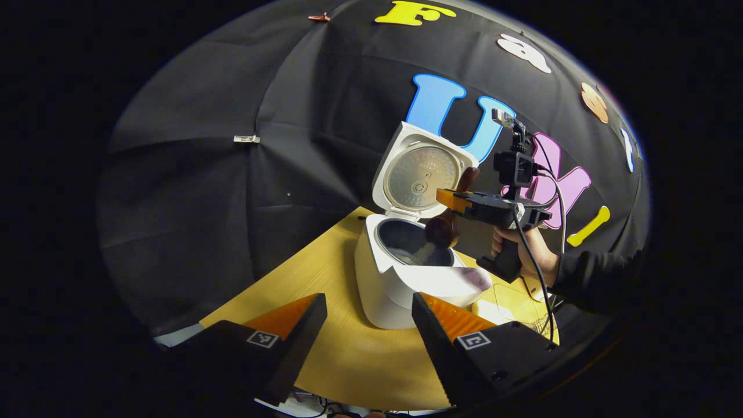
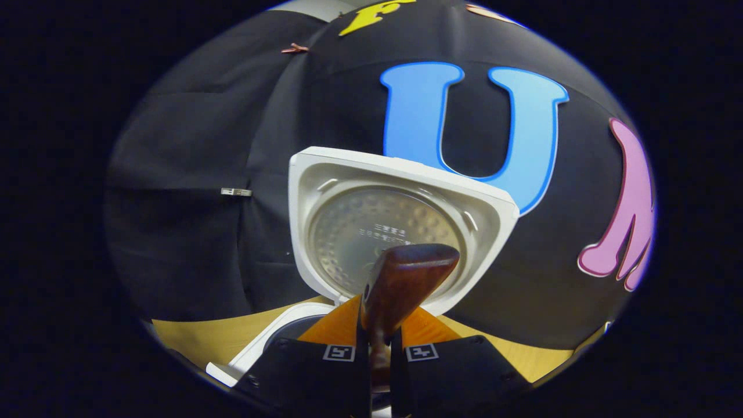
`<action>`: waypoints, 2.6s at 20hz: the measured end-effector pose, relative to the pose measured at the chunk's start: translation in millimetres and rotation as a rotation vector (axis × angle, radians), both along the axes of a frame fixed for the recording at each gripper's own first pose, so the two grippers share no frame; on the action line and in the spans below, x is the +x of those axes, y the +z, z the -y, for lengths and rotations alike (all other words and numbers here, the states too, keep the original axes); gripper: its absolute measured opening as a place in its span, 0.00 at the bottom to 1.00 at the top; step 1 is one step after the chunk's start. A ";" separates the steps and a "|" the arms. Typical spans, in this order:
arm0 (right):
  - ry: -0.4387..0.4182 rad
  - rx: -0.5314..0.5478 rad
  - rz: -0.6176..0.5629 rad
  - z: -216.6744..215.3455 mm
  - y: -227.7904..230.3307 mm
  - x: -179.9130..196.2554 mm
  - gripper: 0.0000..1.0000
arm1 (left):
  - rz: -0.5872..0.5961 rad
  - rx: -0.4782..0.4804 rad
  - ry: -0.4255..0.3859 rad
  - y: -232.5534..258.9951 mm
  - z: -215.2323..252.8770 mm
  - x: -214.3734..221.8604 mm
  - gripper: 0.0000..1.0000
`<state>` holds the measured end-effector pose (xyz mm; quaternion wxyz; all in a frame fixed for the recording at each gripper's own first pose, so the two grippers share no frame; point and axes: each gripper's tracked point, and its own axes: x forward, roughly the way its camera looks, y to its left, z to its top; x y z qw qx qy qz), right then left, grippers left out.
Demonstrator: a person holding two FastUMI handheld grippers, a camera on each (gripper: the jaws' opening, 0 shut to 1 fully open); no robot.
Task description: Close the left gripper, press the button to open the rice cooker; take a wooden spoon from the chopstick holder with the right hand, scoop a spoonful of rice and pour it into the rice cooker, then put the wooden spoon back into the chopstick holder.
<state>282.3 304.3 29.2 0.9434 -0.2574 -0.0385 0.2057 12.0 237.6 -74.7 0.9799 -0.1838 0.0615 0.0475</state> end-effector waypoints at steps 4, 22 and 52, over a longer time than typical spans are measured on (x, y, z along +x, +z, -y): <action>0.010 -0.034 0.006 -9.1 -6.2 1.9 0.17 | -0.014 0.000 0.024 -6.0 -8.6 -5.1 0.95; 0.087 0.339 -0.050 31.7 99.0 -77.1 0.17 | 0.005 -0.005 0.008 13.9 35.3 -0.2 0.91; -0.538 0.654 0.109 554.4 121.7 -174.0 0.17 | -0.016 0.251 -0.262 50.5 279.4 42.2 0.95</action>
